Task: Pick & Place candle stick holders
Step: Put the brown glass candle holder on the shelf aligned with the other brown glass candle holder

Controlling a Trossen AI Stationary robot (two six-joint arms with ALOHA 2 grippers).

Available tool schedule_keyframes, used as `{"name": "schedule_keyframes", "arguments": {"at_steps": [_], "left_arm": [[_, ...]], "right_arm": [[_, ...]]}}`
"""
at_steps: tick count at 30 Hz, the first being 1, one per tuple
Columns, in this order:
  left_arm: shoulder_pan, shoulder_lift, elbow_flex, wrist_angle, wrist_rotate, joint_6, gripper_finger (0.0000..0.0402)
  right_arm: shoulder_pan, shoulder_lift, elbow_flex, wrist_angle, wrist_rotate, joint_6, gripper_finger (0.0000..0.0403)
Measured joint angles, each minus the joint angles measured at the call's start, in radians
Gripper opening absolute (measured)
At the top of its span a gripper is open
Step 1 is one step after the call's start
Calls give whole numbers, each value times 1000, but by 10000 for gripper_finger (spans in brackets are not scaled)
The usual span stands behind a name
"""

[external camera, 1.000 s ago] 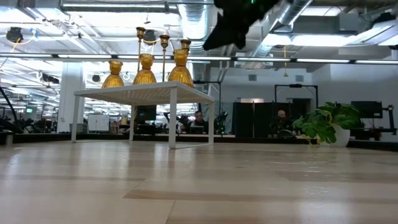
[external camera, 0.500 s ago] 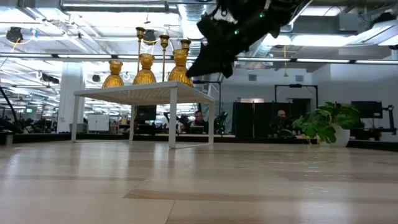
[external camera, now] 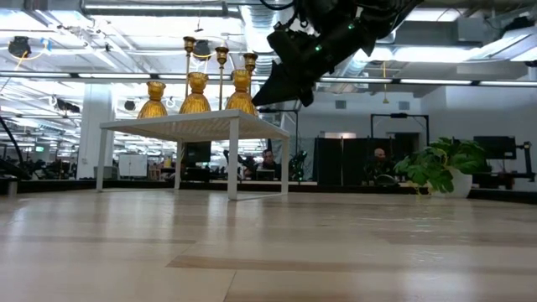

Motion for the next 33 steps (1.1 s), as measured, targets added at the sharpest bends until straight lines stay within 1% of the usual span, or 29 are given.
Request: {"name": "schedule_keyframes", "arguments": {"at_steps": [8,11,15,18,21,24,29,33], "left_arm": [[0,0,0,0,0,0,8],[0,0,0,0,0,-1,8],[0,0,0,0,0,-3,8],[0,0,0,0,0,0,8],[0,0,0,0,0,2,8],[0,0,0,0,0,3,8],[0,0,0,0,0,0,8],[0,0,0,0,0,-2,8]], "right_arm": [[3,0,0,-5,-2,-4,0],[2,-13,0,-55,10,-4,0],[3,-64,-1,-183,106,-29,0],[1,-77,-1,-169,154,-57,0],[-22,-66,0,-109,145,-63,0],[-41,-23,0,-72,131,-61,0],[-51,12,28,-51,124,-69,0],[-46,67,74,-43,71,-80,0]]}}
